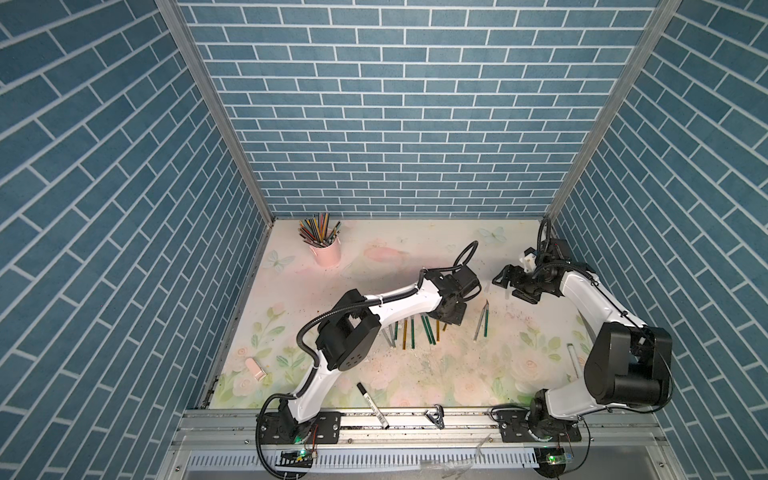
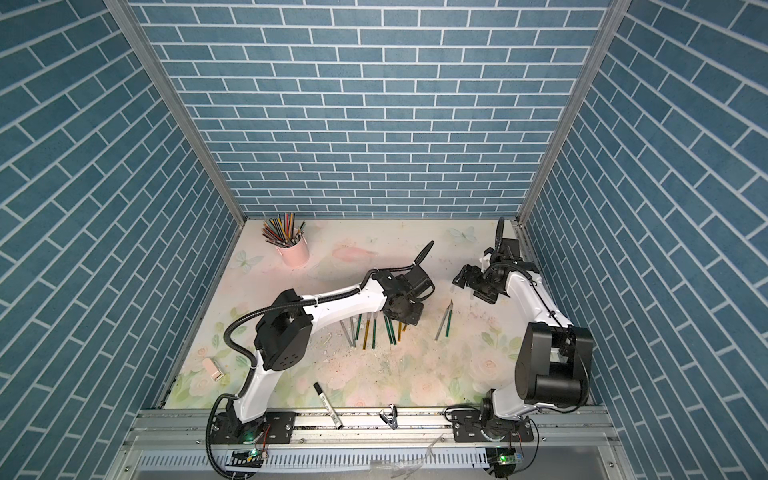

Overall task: Remove protective caps from carving knives
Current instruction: Pick up the carving knife from the center of the board.

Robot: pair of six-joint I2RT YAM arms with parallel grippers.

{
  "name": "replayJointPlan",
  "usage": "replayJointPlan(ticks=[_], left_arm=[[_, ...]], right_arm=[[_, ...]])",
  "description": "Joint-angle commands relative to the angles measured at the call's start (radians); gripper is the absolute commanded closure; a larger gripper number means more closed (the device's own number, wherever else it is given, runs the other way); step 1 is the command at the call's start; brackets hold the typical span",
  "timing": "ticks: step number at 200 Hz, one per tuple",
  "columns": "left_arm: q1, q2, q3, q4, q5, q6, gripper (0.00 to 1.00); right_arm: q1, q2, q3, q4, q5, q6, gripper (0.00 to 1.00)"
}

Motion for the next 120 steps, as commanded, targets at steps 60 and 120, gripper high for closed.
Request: replayJointPlan(ticks=[60, 120], left_arm=[[0.073, -0.164, -0.196, 0.243, 0.167, 0.025, 0.99], [0.109, -0.204, -0.249, 0.285, 0.207, 0.043, 0.99]], right_arm=[[0.067, -0.025, 0.017, 0.067, -0.084, 0.082, 0.22], [0.16, 0.003, -0.004, 0.187, -0.119, 0.174, 0.27]])
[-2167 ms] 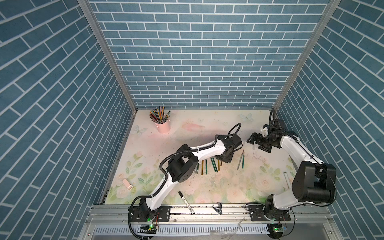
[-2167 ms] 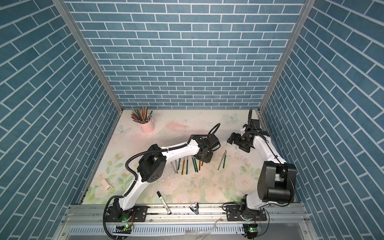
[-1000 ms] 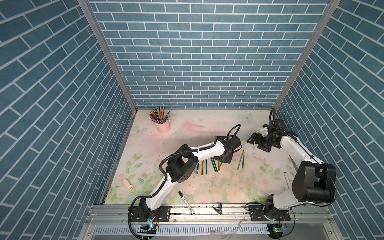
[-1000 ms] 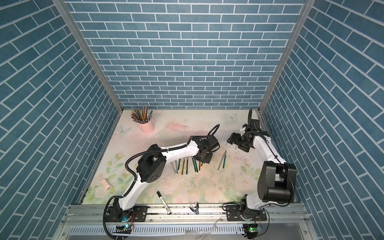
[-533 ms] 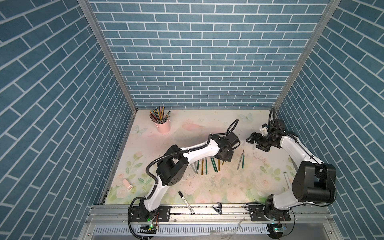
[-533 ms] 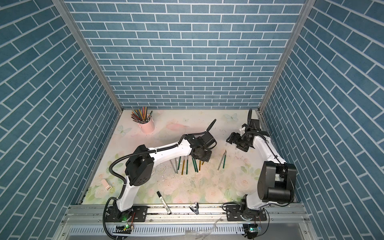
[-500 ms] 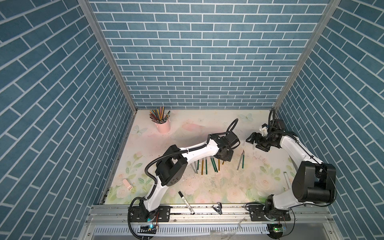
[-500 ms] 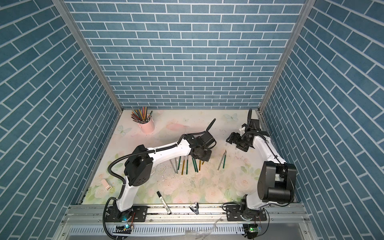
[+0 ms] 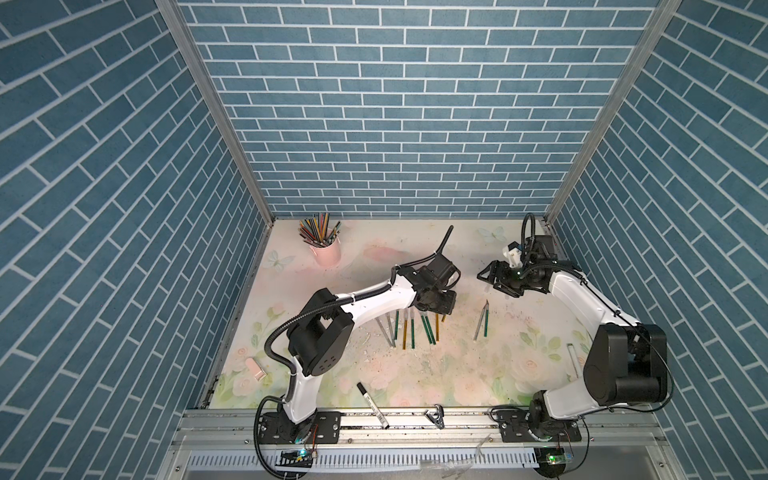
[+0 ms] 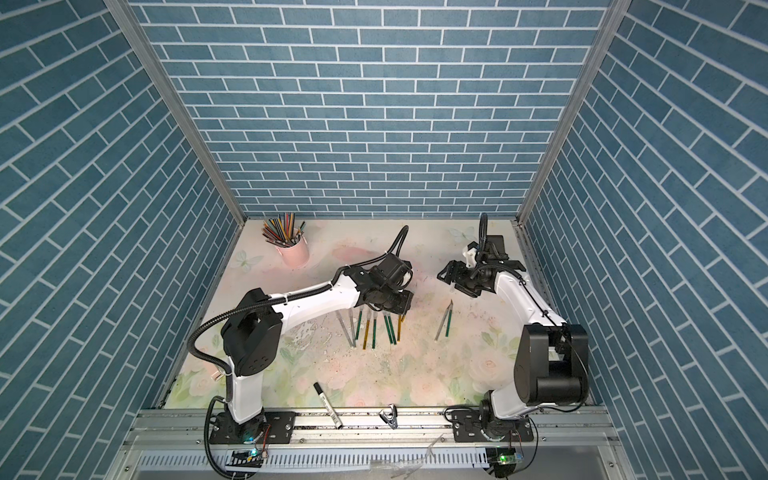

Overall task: Remove protective caps from carving knives
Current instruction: Pick up the carving knife from the center of the board, then remove the protective sleeve from the carving knife.

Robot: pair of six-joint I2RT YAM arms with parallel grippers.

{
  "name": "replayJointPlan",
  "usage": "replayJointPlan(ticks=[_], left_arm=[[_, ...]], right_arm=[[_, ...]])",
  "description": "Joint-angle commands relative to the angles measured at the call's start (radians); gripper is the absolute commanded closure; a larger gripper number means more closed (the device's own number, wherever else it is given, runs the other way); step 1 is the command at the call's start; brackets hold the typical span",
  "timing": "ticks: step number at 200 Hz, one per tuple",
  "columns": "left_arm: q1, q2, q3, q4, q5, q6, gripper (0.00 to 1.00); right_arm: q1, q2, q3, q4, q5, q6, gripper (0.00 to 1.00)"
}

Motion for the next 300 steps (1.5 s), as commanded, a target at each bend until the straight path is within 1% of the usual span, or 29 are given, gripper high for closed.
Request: replayJointPlan(ticks=[1, 41, 111, 157, 226, 268, 289, 300], left_arm=[[0.011, -0.02, -0.017, 0.033, 0.021, 0.013, 0.99], [0.012, -0.013, -0.009, 0.037, 0.025, 0.014, 0.99], [0.011, 0.006, 0.014, 0.041, 0.027, 0.011, 0.99], [0.011, 0.015, 0.019, 0.043, 0.031, 0.01, 0.99], [0.011, 0.02, 0.019, 0.05, 0.03, 0.004, 0.99], [0.011, 0.024, 0.022, 0.049, 0.029, 0.004, 0.99], [0.011, 0.024, 0.022, 0.05, 0.027, 0.005, 0.99], [0.011, 0.024, 0.022, 0.051, 0.028, 0.005, 0.99]], right_arm=[[0.029, 0.004, -0.005, 0.072, -0.034, 0.069, 0.27], [0.058, 0.035, -0.033, 0.181, -0.087, 0.14, 0.34], [0.099, 0.064, -0.095, 0.333, -0.12, 0.235, 0.46], [0.124, 0.069, -0.146, 0.426, -0.138, 0.291, 0.5], [0.153, 0.086, -0.165, 0.484, -0.133, 0.338, 0.58], [0.172, 0.105, -0.181, 0.516, -0.132, 0.372, 0.66], [0.178, 0.108, -0.187, 0.525, -0.13, 0.378, 0.68], [0.18, 0.107, -0.189, 0.527, -0.128, 0.379, 0.71]])
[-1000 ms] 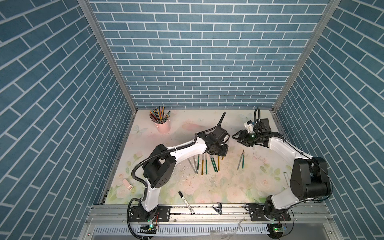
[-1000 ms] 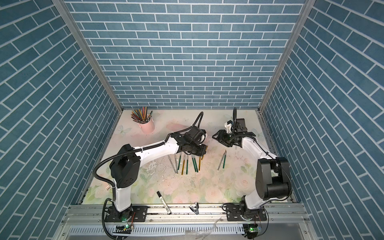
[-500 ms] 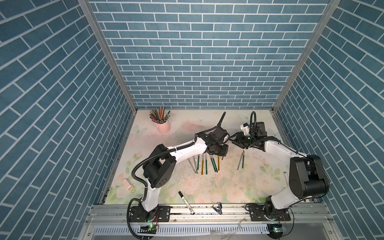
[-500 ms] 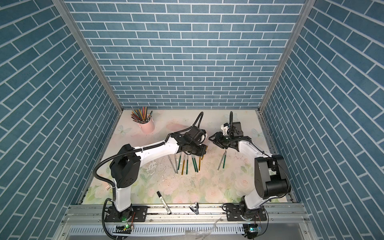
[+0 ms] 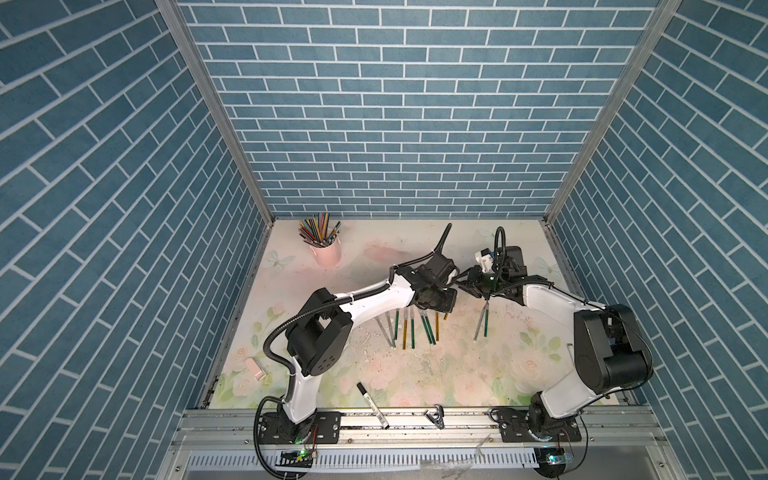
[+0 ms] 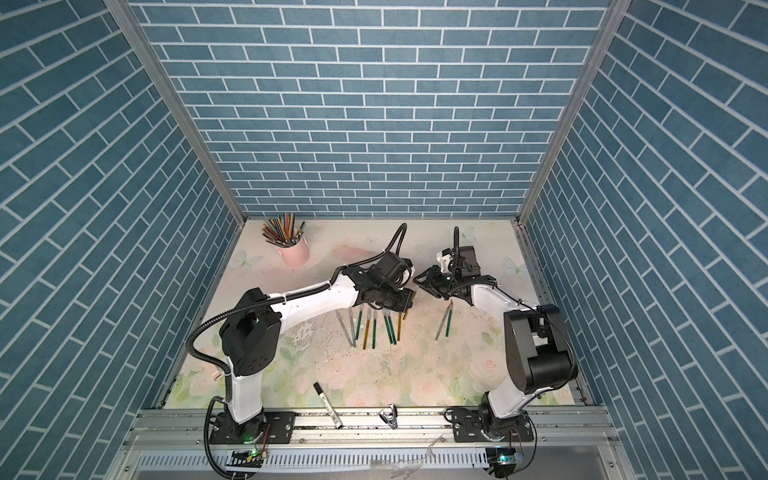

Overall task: Remove protective caps from carving knives
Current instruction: Remove the protective sleeve from the carving knife.

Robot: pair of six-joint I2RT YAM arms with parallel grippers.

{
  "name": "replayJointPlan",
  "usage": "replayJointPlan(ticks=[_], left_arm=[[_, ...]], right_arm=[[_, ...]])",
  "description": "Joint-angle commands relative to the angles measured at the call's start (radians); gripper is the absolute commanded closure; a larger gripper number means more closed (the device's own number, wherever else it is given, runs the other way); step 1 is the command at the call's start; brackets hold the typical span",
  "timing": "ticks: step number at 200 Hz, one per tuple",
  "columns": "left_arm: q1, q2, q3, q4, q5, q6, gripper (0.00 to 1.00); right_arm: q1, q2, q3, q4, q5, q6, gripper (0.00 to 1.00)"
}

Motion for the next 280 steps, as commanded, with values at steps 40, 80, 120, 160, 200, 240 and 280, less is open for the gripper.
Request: replayJointPlan(ticks=[40, 80, 120, 160, 200, 240, 280], left_arm=[[0.005, 0.024, 0.022, 0.015, -0.003, 0.0, 0.99], [0.005, 0.027, 0.017, 0.014, -0.005, 0.0, 0.99], [0.005, 0.034, 0.019, 0.009, -0.007, 0.002, 0.99], [0.005, 0.044, 0.02, -0.008, -0.023, 0.006, 0.99], [0.003, 0.042, 0.006, -0.021, -0.023, 0.01, 0.99], [0.002, 0.034, -0.014, -0.03, -0.019, 0.013, 0.99], [-0.004, 0.025, -0.024, -0.036, -0.025, 0.017, 0.99]], right_arm=[[0.013, 0.004, -0.007, 0.03, 0.006, 0.038, 0.8], [0.016, 0.002, -0.008, 0.028, 0.016, 0.039, 0.87], [0.015, -0.001, -0.006, 0.023, 0.029, 0.04, 0.91], [0.012, 0.004, 0.016, 0.011, 0.039, 0.03, 0.94], [0.006, 0.032, 0.072, -0.032, 0.036, -0.003, 0.96], [-0.011, 0.058, 0.121, -0.055, 0.036, -0.021, 0.97], [-0.025, 0.081, 0.169, -0.068, 0.039, -0.029, 0.98]])
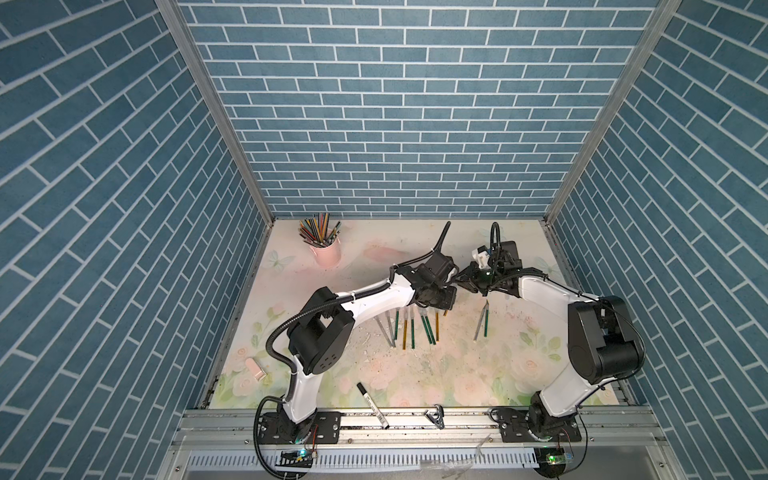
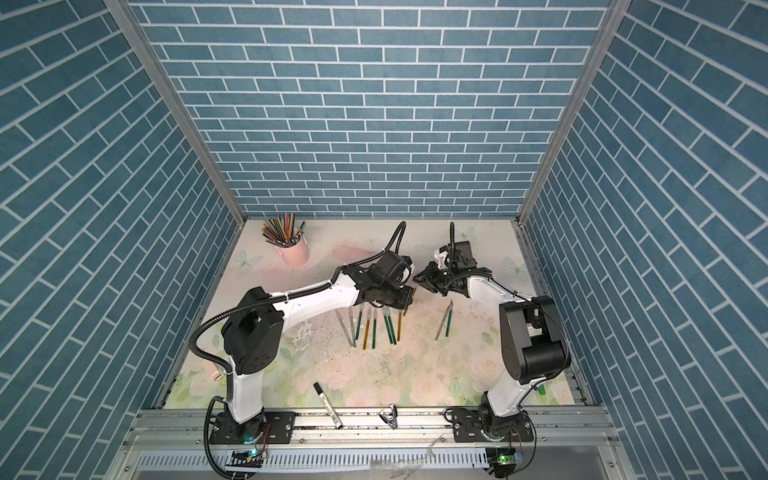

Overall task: Remove protective caps from carving knives
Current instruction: Remove the protective sleeve from the carving knife.

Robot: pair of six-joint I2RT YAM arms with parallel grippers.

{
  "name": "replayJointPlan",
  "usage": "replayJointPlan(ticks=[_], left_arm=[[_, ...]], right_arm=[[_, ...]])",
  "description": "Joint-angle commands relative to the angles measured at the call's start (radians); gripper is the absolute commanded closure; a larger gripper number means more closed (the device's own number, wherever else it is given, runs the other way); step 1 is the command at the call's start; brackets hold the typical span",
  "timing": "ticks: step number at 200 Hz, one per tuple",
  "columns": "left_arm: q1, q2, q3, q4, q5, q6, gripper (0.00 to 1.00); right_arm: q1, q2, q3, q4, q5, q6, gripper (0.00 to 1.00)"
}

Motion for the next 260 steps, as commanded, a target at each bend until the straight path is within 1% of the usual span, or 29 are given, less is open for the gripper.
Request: replayJointPlan(ticks=[1, 136, 260], left_arm=[[-0.009, 0.01, -0.028, -0.071, 0.006, 0.013, 0.99], [-0.016, 0.011, -0.046, -0.063, 0.007, 0.006, 0.99], [-0.036, 0.019, -0.04, -0.109, 0.025, 0.026, 0.99]], right_arm=[[-0.022, 0.011, 0.058, 0.024, 0.017, -0.014, 0.98], [-0.084, 0.071, 0.152, 0.006, 0.034, -0.039, 0.99], [-0.102, 0.141, 0.236, -0.026, 0.053, -0.077, 1.0]])
